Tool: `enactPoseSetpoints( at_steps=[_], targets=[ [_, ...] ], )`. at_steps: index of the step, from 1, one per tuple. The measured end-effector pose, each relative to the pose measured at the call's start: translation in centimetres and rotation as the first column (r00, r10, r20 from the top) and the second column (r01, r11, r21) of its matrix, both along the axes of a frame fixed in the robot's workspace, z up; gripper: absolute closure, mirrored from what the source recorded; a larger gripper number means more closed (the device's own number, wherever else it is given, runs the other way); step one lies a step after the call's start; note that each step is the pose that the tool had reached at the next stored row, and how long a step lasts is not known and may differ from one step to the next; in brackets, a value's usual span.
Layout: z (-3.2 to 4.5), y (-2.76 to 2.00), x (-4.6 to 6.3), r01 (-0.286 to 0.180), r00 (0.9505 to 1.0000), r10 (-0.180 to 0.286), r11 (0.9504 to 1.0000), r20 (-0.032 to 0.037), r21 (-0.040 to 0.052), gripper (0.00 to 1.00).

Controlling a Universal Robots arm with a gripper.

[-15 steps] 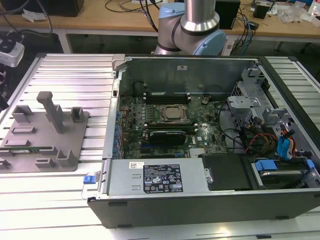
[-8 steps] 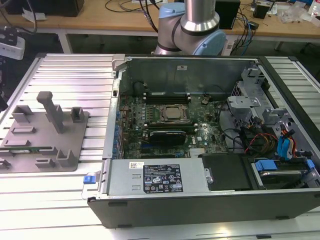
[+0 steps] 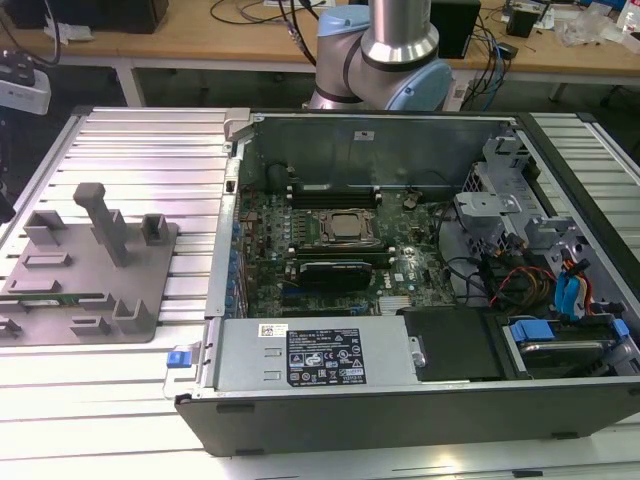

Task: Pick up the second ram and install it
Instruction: 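Pick up the second ram and move it above second insertion slot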

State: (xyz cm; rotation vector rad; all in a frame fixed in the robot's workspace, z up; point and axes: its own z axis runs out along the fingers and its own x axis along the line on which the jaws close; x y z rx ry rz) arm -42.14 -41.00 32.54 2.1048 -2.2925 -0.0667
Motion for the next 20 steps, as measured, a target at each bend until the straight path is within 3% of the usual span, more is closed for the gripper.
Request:
enactPoseSetpoints(
  at_steps=[4, 7, 11, 20],
  targets=[
    [-0.79, -0.07, 0.0, -0.003, 1.0, 0.003, 1.0, -0.0001, -0.001, 0.92],
    [-1.28, -0.78, 0.0, -0.026, 0.9997, 0.026, 0.9997, -0.0001, -0.0005, 0.92],
    [-1.48, -1.3, 0.0, -0.048, 0.9989, 0.048, 0.9989, 0.0, 0.0012, 0.92],
    [-2.81, -1.97, 0.0, -0.144, 0.9895, 0.144, 0.9895, 0.0002, 0.004, 0.92]
  ],
)
